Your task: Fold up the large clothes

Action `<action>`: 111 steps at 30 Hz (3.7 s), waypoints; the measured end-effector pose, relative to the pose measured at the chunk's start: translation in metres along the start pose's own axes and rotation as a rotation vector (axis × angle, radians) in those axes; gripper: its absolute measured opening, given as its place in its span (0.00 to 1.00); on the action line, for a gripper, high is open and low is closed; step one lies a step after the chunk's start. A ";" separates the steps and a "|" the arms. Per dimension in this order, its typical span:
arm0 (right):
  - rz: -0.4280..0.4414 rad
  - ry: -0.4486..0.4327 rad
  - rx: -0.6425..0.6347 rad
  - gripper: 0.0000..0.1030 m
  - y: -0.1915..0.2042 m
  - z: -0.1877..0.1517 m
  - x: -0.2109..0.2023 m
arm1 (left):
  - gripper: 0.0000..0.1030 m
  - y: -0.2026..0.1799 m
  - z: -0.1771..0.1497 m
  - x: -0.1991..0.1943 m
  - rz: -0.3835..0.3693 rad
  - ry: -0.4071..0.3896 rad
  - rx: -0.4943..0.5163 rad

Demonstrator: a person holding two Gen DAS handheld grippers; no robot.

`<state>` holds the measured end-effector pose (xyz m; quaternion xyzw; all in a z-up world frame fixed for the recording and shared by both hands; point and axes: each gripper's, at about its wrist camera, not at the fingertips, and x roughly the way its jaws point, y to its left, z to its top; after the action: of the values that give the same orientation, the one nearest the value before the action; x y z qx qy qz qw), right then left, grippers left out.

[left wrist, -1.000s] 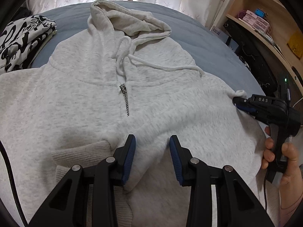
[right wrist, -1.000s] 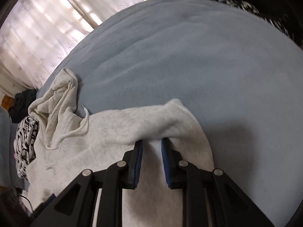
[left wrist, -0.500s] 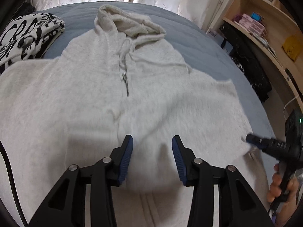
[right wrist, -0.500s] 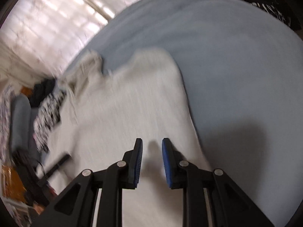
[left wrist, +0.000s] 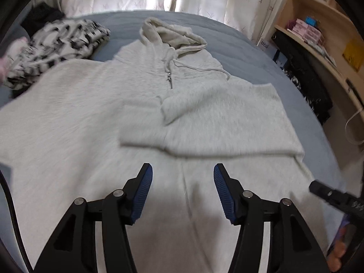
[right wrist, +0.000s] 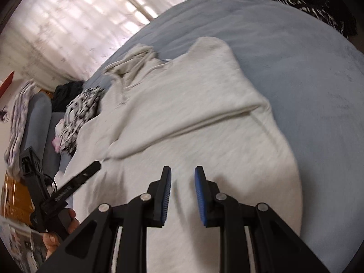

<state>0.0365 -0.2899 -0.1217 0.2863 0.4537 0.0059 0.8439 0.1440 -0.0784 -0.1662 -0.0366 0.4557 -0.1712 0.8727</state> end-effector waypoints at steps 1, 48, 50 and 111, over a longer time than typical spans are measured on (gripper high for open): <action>0.005 -0.005 -0.010 0.22 0.006 -0.005 -0.004 | 0.53 -0.002 -0.008 -0.009 0.010 -0.014 0.014; 0.079 0.067 -0.682 0.31 0.346 -0.124 0.106 | 0.58 0.376 -0.049 -0.145 0.146 -0.174 -0.512; 0.076 0.067 -0.688 0.31 0.356 -0.123 0.118 | 0.58 0.408 -0.049 -0.131 0.091 -0.159 -0.589; -0.055 -0.041 -0.066 0.33 0.065 -0.014 0.035 | 0.53 -0.022 0.020 0.052 -0.158 0.111 0.190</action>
<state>0.0628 -0.2192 -0.1227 0.2457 0.4435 -0.0080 0.8619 0.1815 -0.1177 -0.1906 0.0201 0.4808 -0.2836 0.8295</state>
